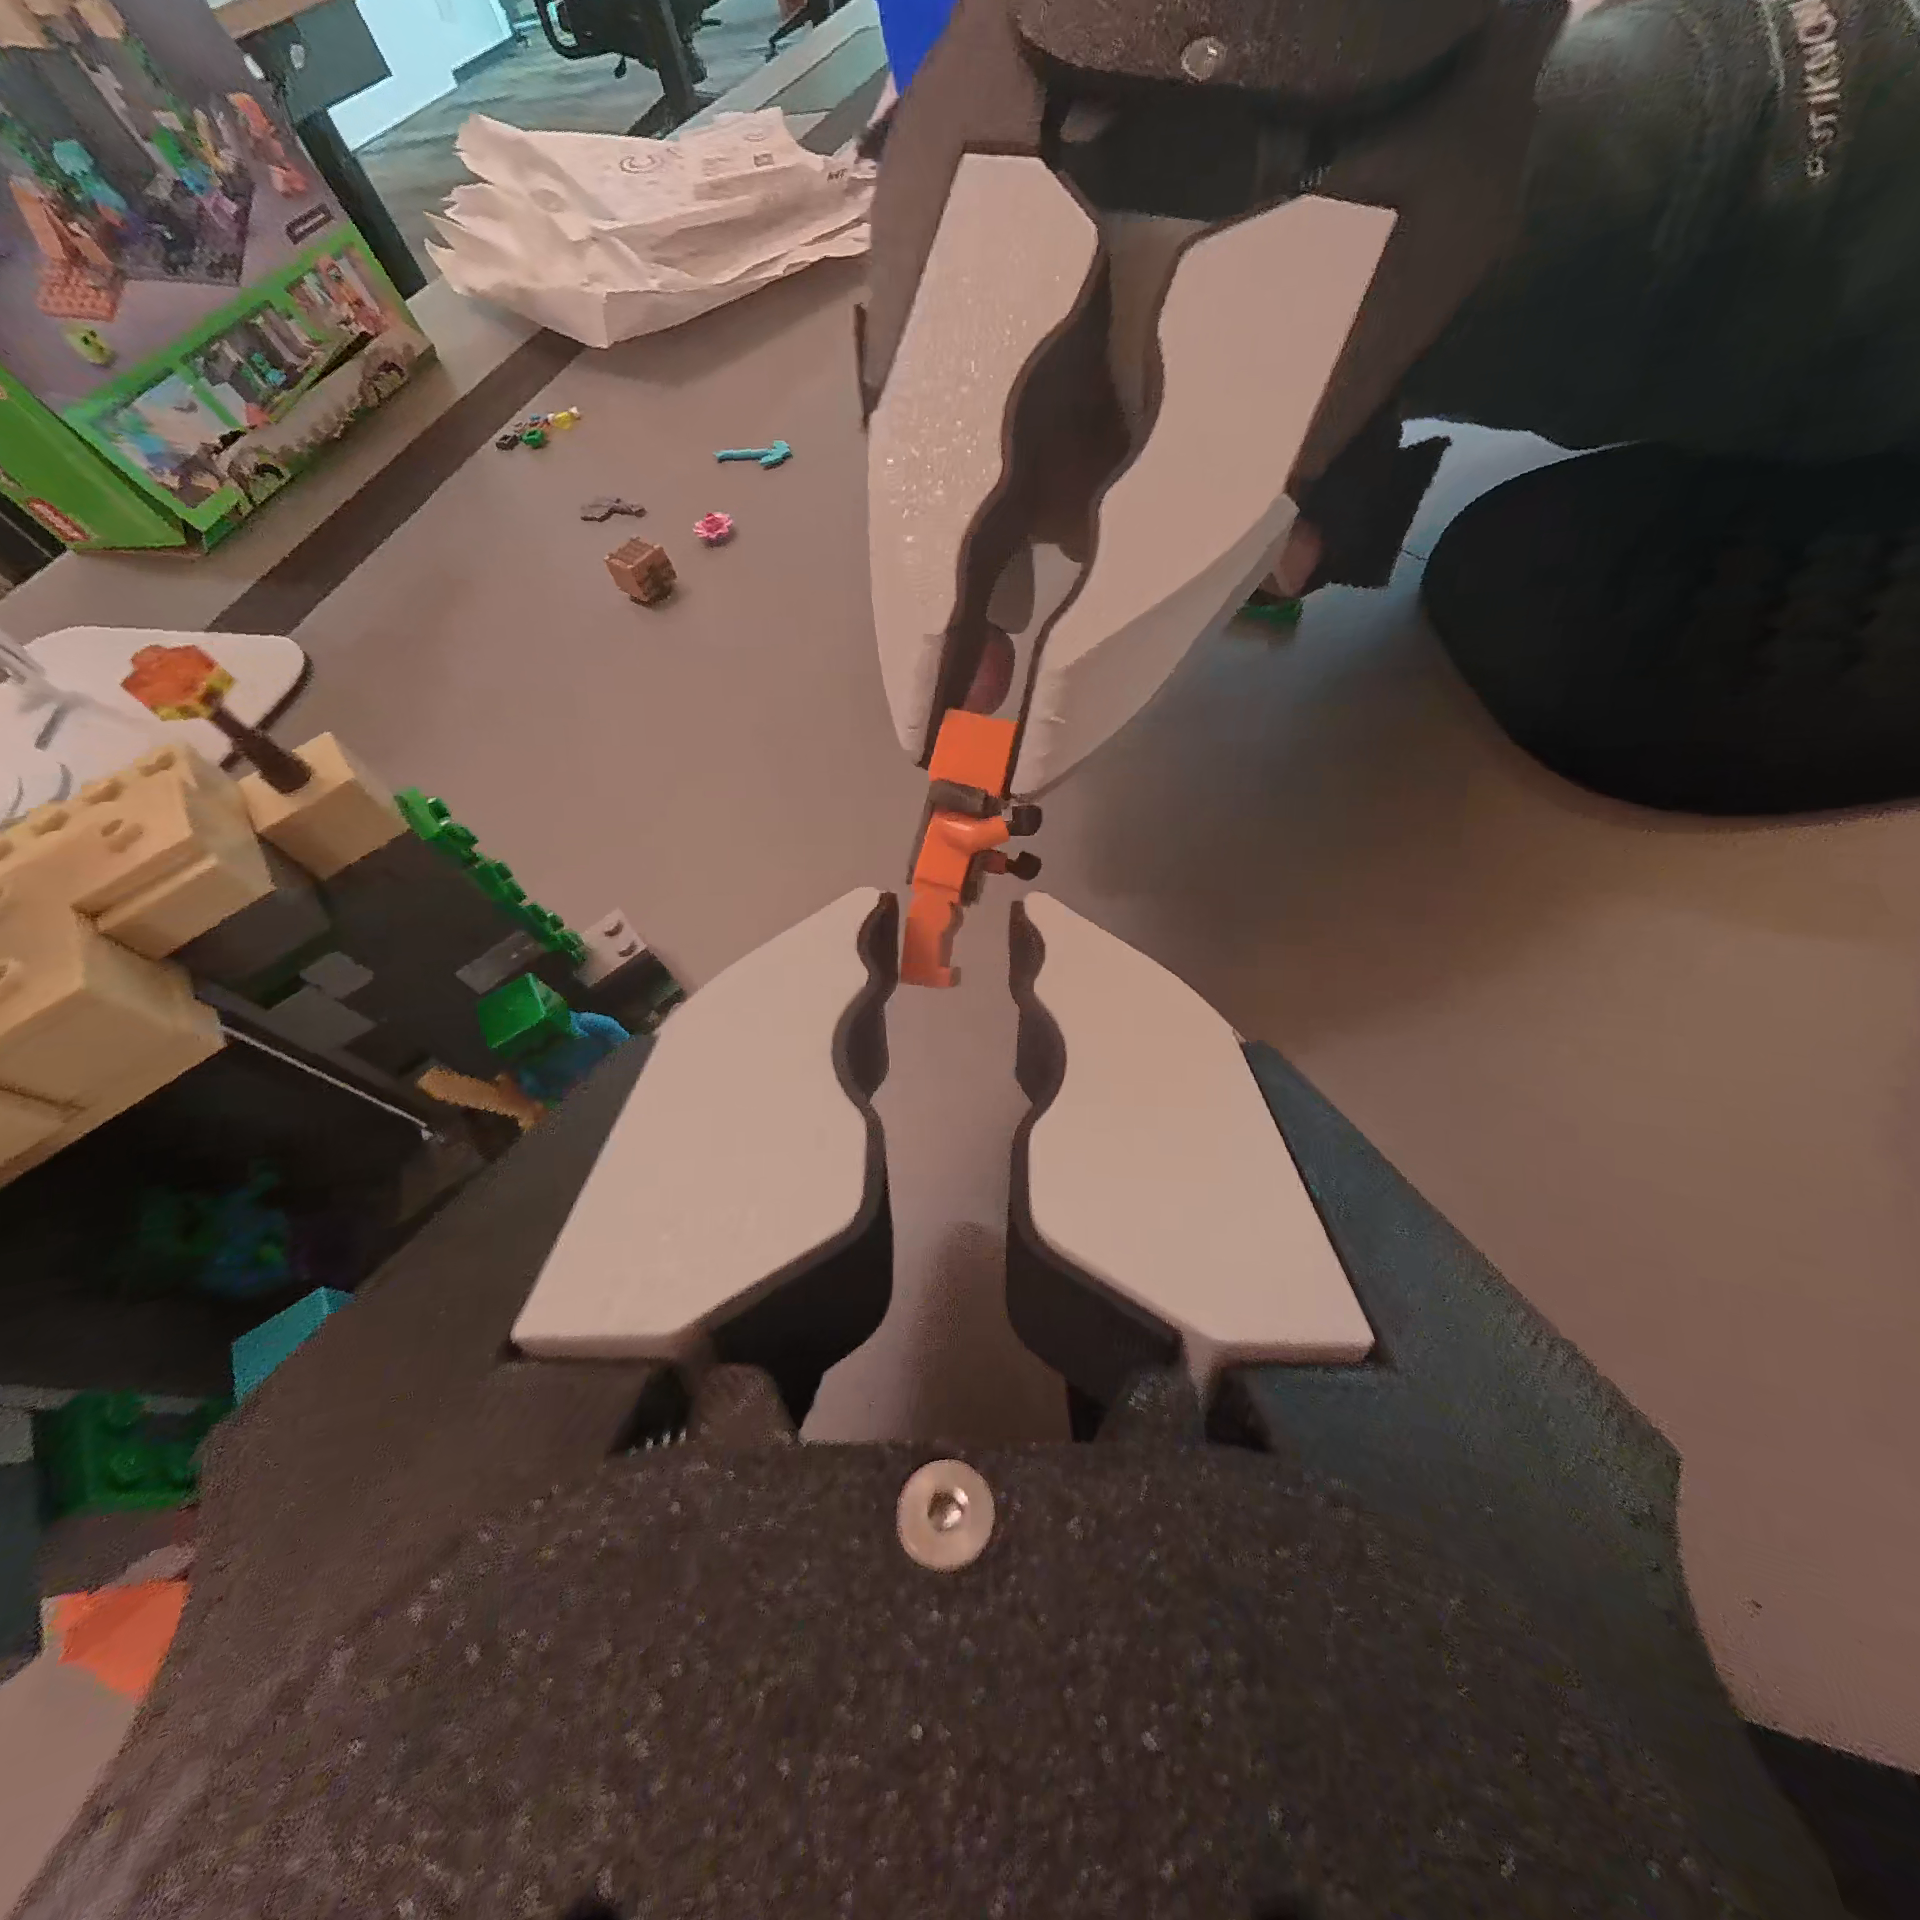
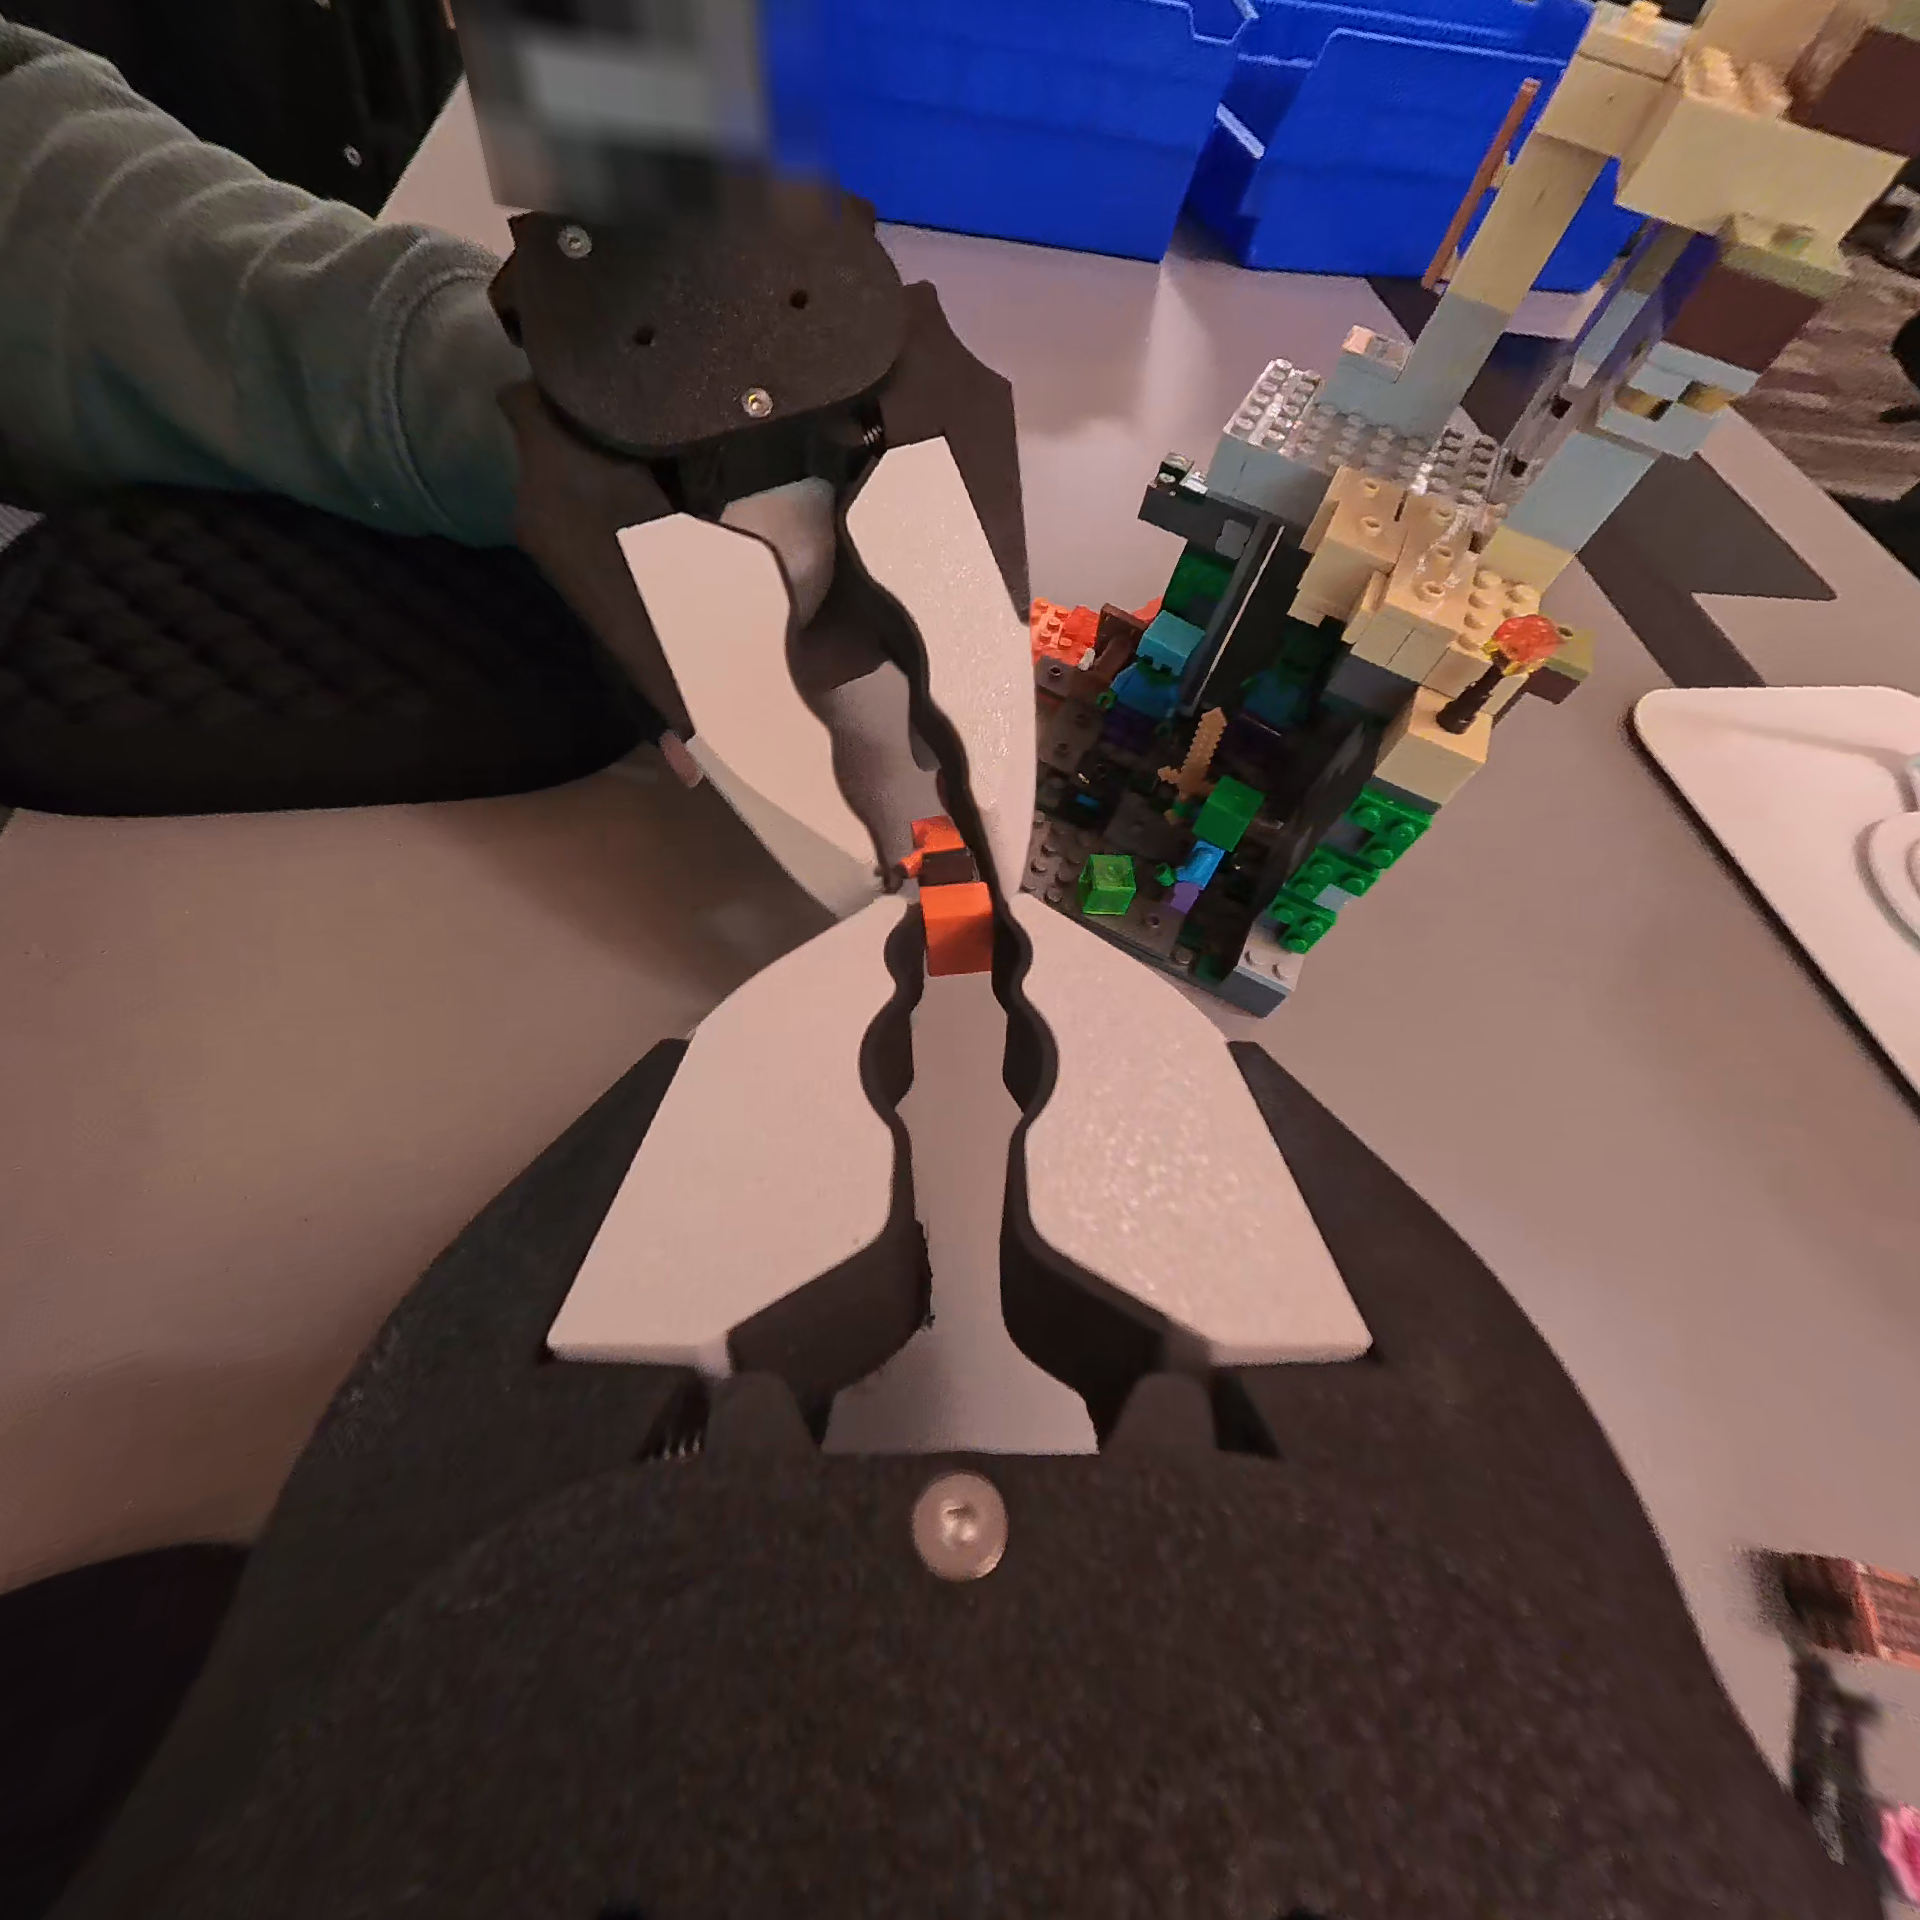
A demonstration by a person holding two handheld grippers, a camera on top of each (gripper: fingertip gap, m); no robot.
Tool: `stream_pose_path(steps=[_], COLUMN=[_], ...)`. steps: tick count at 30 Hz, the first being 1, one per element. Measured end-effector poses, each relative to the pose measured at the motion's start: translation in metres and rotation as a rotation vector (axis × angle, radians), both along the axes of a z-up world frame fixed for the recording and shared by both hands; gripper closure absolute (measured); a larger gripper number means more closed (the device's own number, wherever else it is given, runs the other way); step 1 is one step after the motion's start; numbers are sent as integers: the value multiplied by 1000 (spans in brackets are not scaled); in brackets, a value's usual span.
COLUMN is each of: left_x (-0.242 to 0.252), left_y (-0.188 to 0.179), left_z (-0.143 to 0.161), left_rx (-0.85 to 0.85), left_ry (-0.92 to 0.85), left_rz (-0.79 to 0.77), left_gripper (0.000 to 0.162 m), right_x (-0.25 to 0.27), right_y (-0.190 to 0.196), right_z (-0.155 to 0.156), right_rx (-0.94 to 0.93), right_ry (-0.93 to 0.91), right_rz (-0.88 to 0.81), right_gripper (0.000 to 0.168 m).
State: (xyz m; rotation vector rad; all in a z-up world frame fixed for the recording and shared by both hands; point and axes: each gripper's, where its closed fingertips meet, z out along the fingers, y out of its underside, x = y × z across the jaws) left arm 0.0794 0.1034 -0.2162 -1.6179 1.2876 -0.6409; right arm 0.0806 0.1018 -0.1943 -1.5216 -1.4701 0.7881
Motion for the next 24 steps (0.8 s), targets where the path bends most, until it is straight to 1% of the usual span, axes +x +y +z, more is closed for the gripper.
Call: stream_pose_path(steps=[5, 10, 15, 17, 19, 24], left_x=[2, 5, 7, 8, 8, 10], left_y=[-4, -14, -21, -24, -25, -24], left_z=[-1, 4, 11, 14, 14, 8], left_rx=[15, -116, -196, -253, -261, -230], left_ry=[8, -54, -110, -143, -155, -122], left_rz=[-20, -72, -110, -131, -136, -123], left_gripper=[150, 152, 153, 154, 154, 154], right_x=[0, 4, 7, 9, 9, 11], right_y=[-5, -12, -17, -19, -19, -18], right_z=[-1, 5, 11, 13, 13, 7], right_rx=[-77, -145, -206, -247, -265, -269], right_ry=[1, 23, 64, 87, 99, 73], right_rz=[22, 67, 105, 123, 126, 117], right_gripper=[156, 156, 156, 157, 157, 156])
